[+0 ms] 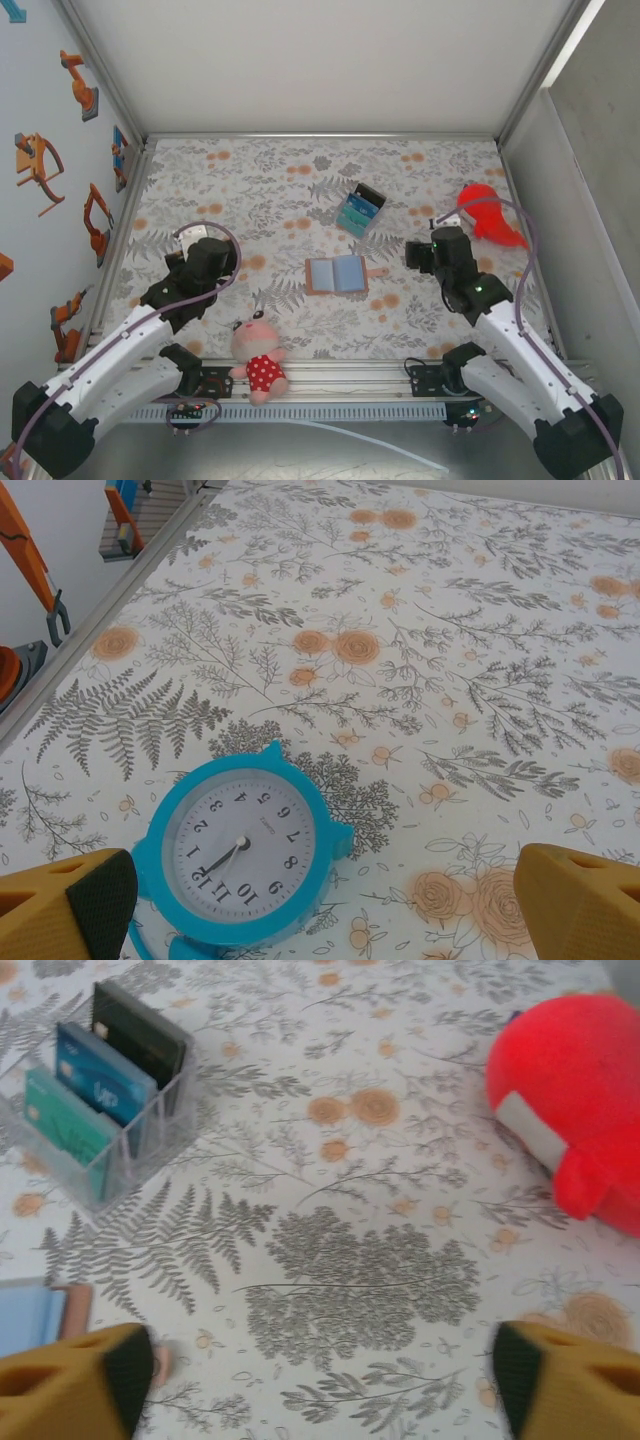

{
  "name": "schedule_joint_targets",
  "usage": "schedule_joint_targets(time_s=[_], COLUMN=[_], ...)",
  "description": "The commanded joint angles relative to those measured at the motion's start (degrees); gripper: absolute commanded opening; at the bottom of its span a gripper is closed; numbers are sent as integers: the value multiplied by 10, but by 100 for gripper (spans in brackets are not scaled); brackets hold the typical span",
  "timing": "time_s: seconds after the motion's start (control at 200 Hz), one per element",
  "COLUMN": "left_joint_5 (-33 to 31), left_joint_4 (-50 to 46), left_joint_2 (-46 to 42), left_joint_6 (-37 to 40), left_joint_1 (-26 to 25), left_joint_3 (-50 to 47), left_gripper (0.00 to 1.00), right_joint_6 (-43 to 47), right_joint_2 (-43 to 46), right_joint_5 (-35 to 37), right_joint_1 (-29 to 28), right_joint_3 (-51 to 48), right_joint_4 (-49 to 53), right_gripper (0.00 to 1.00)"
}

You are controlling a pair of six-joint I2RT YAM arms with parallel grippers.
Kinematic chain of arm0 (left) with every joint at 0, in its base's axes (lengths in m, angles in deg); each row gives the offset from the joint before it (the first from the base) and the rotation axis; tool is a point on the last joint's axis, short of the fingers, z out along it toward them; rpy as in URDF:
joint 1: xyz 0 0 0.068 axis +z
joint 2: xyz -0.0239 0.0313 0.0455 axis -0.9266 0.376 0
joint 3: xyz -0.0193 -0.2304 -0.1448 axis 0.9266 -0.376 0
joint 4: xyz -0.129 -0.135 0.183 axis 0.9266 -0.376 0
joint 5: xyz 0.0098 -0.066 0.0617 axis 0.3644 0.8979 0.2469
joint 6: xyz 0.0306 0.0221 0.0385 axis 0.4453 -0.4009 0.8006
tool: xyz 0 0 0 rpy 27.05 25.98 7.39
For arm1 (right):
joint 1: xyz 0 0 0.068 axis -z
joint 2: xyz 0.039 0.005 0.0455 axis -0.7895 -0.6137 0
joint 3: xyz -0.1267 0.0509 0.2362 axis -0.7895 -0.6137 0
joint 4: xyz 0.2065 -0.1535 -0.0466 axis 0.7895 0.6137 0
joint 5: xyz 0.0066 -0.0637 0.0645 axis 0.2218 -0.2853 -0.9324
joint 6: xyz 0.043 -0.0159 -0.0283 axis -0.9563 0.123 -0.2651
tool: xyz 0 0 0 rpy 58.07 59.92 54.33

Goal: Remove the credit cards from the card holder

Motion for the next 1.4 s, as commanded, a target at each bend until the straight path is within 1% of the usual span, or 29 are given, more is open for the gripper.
schedule_joint_targets(time_s=[0.0, 0.105, 0.25, 0.361, 0.476, 0.561, 0.626, 0.726, 0.851, 0.936, 1.077, 1.172, 1.312, 1.362, 1.397], left_joint_5=[-14, -14, -3, 26, 75, 108, 130, 149, 175, 200, 223, 241, 263, 265, 284], left_joint_4=[17, 58, 143, 237, 339, 403, 456, 556, 659, 645, 743, 775, 788, 777, 772], left_joint_2=[-7, -3, 13, 31, 59, 89, 118, 173, 228, 246, 295, 336, 383, 379, 377], left_joint_6=[33, 74, 131, 182, 226, 249, 268, 299, 321, 315, 307, 313, 322, 315, 310], left_joint_1=[14, 37, 94, 141, 194, 227, 245, 257, 263, 265, 267, 268, 268, 273, 281], left_joint_3=[-10, -23, -48, -76, -104, -118, -128, -143, -159, -147, -172, -172, -155, -155, -156], left_gripper=[97, 97, 97, 97, 97, 97, 97, 97, 97, 97, 97, 97, 97, 97, 97], right_joint_6=[-37, -50, -55, -3, 42, 80, 91, 90, 82, 80, 72, 68, 67, 67, 66], right_joint_2=[26, 38, 38, 39, 40, 39, 36, 23, -6, -25, -51, -67, -82, -84, -85], right_joint_5=[80, 141, 228, 259, 287, 288, 280, 255, 247, 240, 215, 200, 187, 179, 173], right_joint_1=[2, 2, 2, 3, 3, 4, 10, 28, 45, 56, 84, 103, 126, 134, 139], right_joint_3=[-17, -28, -49, -91, -145, -181, -198, -201, -191, -189, -194, -194, -195, -197, -199], right_joint_4=[-11, -15, -49, -140, -251, -337, -377, -391, -391, -397, -420, -428, -446, -455, -462], right_gripper=[100, 100, 100, 100, 100, 100, 100, 100, 100, 100, 100, 100, 100, 100, 100])
